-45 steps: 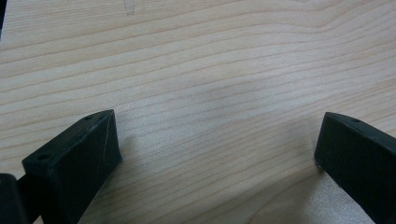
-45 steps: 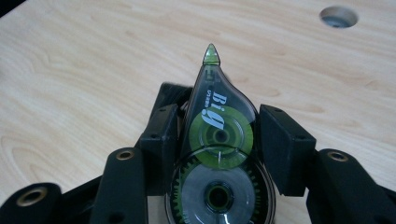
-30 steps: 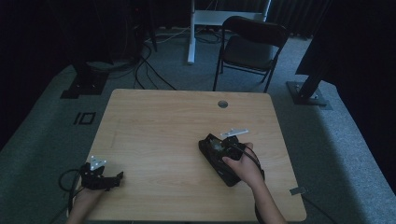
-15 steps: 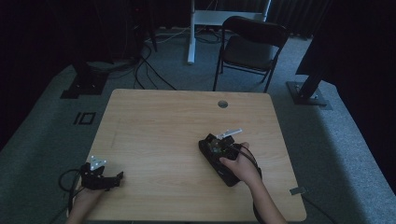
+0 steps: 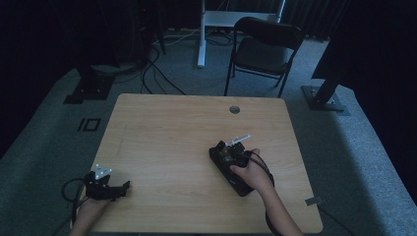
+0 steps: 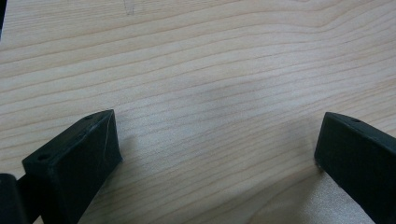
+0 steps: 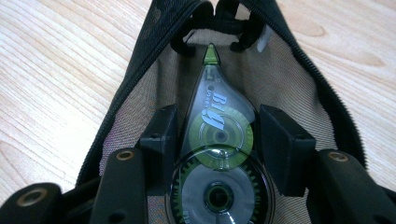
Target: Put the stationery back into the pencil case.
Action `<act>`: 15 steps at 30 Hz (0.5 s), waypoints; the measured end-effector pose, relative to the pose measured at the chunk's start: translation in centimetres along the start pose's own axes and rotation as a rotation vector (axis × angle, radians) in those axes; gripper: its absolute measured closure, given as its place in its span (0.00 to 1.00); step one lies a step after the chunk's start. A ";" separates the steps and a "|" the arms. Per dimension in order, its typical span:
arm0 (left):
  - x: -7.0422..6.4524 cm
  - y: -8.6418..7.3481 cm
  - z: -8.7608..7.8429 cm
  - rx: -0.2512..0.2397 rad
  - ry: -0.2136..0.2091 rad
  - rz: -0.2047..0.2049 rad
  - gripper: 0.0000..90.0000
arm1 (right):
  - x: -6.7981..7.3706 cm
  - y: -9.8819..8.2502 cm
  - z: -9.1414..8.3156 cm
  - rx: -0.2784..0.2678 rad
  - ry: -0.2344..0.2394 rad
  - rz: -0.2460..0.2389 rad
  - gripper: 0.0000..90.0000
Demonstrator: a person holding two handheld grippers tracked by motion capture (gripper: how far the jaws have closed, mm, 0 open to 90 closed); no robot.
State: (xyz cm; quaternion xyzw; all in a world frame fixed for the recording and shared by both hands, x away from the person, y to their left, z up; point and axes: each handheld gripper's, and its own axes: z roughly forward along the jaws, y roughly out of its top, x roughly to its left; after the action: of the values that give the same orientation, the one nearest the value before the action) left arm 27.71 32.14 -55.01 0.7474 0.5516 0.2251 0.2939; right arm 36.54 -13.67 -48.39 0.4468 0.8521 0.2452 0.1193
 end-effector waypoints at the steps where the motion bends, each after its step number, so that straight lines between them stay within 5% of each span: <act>1: 0.0 0.0 0.0 0.000 0.000 0.000 0.00 | 0.0 0.0 0.1 0.006 -0.003 -0.004 0.54; 15: 0.0 0.0 0.0 0.000 0.000 0.000 0.00 | -0.1 0.3 0.9 0.048 -0.026 -0.009 0.54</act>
State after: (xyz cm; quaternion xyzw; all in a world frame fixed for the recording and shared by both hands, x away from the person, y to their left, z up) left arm 27.71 32.14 -55.01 0.7474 0.5516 0.2251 0.2940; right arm 37.22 -13.36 -49.01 0.4488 0.8581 0.2183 0.1205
